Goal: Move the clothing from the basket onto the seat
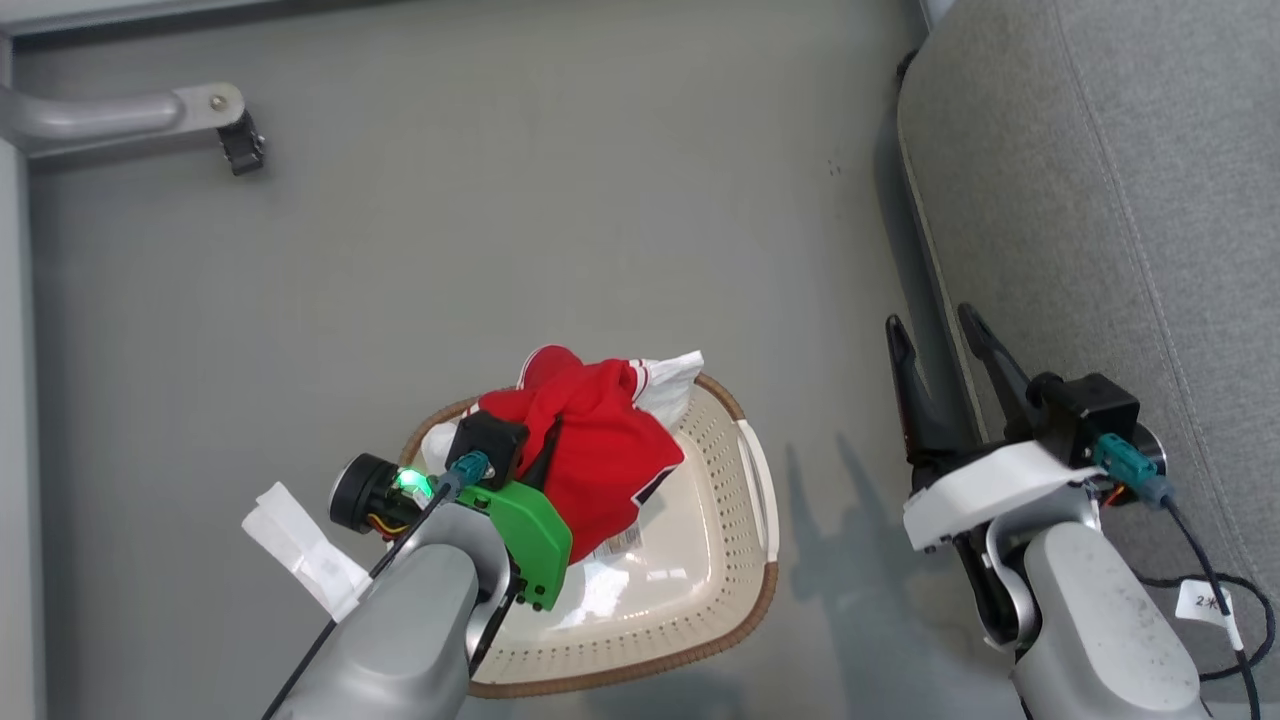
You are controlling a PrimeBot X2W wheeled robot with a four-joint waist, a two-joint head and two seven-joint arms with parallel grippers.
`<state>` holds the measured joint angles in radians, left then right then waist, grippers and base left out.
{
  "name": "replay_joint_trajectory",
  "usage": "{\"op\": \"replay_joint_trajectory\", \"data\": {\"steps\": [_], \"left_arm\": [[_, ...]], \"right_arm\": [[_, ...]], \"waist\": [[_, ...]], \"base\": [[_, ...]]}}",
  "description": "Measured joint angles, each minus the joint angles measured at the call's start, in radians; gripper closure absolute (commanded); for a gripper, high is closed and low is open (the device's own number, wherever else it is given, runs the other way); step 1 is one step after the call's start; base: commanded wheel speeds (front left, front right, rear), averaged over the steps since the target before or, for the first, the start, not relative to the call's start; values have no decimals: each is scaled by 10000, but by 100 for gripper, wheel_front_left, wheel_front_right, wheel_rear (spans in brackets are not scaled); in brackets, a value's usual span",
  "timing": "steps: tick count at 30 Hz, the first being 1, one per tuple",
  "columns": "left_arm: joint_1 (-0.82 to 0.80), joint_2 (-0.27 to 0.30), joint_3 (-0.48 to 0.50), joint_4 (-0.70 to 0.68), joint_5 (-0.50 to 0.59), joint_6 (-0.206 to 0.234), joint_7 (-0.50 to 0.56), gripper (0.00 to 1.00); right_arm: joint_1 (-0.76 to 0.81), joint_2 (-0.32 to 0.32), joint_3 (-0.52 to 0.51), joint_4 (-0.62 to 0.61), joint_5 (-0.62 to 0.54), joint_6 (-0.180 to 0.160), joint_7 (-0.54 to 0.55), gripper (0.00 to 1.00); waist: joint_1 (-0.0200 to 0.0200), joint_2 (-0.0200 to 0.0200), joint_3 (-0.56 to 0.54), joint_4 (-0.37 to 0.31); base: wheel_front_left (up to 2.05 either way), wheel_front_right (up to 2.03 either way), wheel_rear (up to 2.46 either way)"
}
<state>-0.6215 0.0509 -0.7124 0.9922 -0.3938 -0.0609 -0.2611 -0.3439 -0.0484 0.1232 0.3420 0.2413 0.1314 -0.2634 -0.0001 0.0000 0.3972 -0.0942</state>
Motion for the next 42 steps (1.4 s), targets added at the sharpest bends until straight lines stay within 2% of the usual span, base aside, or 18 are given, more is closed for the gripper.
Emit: {"op": "replay_joint_trajectory", "data": {"steps": [4,9,17,23,29,36,42], "left_arm": [[322,-6,414,-1001,-428,259,0,100],[628,-4,1070,-2190,-431,445,-2,100],[895,-6,1891,-4316,-173,476,-2,100],[897,-8,2163,-5693,-59,520,-13,100],[821,-8,2215,-6410,-38,573,-13,100],[522,-8,2159,-6727,-173,658,-13,100],[404,-8,2034,-6809,-190,696,-13,100]], "right_arm": [[494,-2,6,201,-36,0,2,0],[901,2,161,399,-36,0,2,0],[1465,0,366,648,36,0,2,0],[1919,-2,437,738,104,0,2,0],[2143,-2,522,742,130,0,2,0],[2184,-4,677,706,157,0,2,0],[1783,-8,1290,-226,673,-2,2,0]], "waist": [[0,0,-701,272],[0,0,-1487,559],[0,0,-2588,878],[0,0,-3285,1007],[0,0,-3708,1086],[0,0,-3698,1011],[0,0,-3535,936]], "base": [[0,0,0],[0,0,0],[0,0,0],[0,0,0],[0,0,0],[0,0,0],[0,0,0]]}}
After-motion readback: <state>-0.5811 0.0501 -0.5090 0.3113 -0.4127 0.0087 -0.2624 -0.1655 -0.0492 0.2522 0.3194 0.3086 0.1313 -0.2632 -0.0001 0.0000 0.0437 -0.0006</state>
